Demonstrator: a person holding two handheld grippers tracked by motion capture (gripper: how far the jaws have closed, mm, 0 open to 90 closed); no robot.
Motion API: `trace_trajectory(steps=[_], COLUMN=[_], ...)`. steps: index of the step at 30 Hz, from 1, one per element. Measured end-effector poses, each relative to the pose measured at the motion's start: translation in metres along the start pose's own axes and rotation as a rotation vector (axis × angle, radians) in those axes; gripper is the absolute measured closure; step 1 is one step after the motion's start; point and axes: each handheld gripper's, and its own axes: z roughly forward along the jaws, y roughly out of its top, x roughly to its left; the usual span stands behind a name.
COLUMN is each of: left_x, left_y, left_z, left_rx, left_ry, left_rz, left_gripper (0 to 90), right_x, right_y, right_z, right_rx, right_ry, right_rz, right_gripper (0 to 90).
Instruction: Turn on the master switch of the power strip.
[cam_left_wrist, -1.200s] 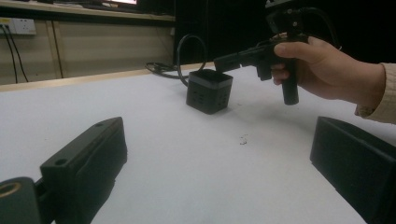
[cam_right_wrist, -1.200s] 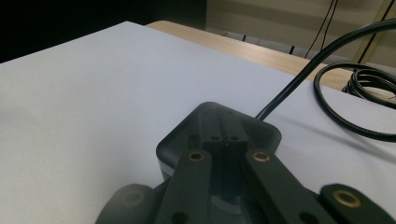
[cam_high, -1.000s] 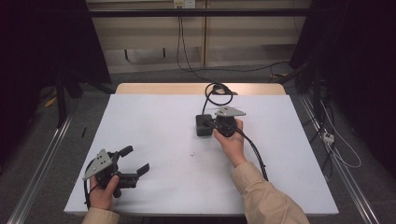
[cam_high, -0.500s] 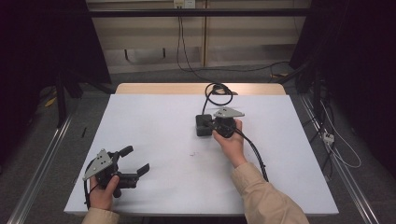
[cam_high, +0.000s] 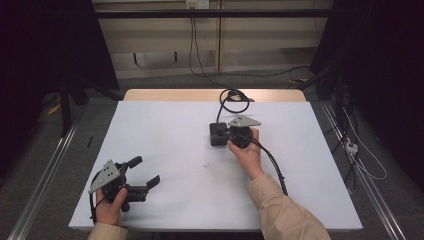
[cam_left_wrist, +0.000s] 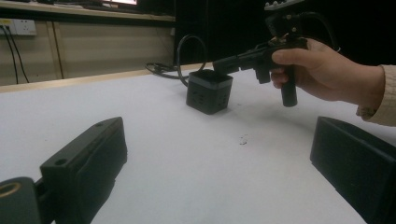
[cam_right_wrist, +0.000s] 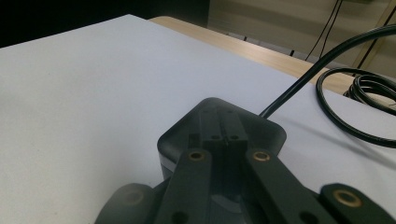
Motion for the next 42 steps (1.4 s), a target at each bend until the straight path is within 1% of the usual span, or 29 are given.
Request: trace_trajectory(steps=[3, 7, 12, 20, 23, 29, 37, 42], left_x=[-0.0001, -0.0005, -0.0009, -0.0008, -0.001, -0.0011, -0.0014, -0.0015], left_y=[-0.0001, -0.0001, -0.0004, -0.0007, -0.0007, -0.0007, -0.0006, -0.0006], left_z=[0.0001, 0.0001, 0.0006, 0.0002, 0.0005, 0.0008, 0.0011, 0.0012], left_rx=[0.003, 0.001, 0.005, 0.004, 0.006, 0.005, 0.004, 0.003], left_ry=[0.002, 0.0, 0.001, 0.003, 0.004, 0.001, 0.001, 0.0], left_rz=[0.0, 0.001, 0.0, -0.003, -0.002, -0.003, -0.003, -0.003], left_gripper=[3.5, 3.5, 3.5, 3.5, 3.5, 3.5, 3.4, 3.5], right_x=[0.0002, -0.0008, -0.0003, -0.0007, -0.0002, -0.0001, 0.0006, 0.0005], right_y=[0.0, -0.0007, -0.0013, -0.0029, -0.0027, -0.0036, -0.0033, -0.0035], right_z=[0.0, 0.0001, 0.0001, 0.0, 0.0001, 0.0, 0.0001, 0.0001], right_rx=[0.001, -0.003, -0.007, -0.015, -0.014, -0.02, -0.017, -0.017], right_ry=[-0.002, 0.005, 0.002, 0.005, 0.001, 0.001, -0.003, -0.005], right_rz=[-0.008, 0.001, -0.009, 0.003, -0.006, 0.008, -0.002, 0.004], right_gripper=[90.0, 90.0, 90.0, 90.0, 90.0, 90.0, 90.0, 90.0])
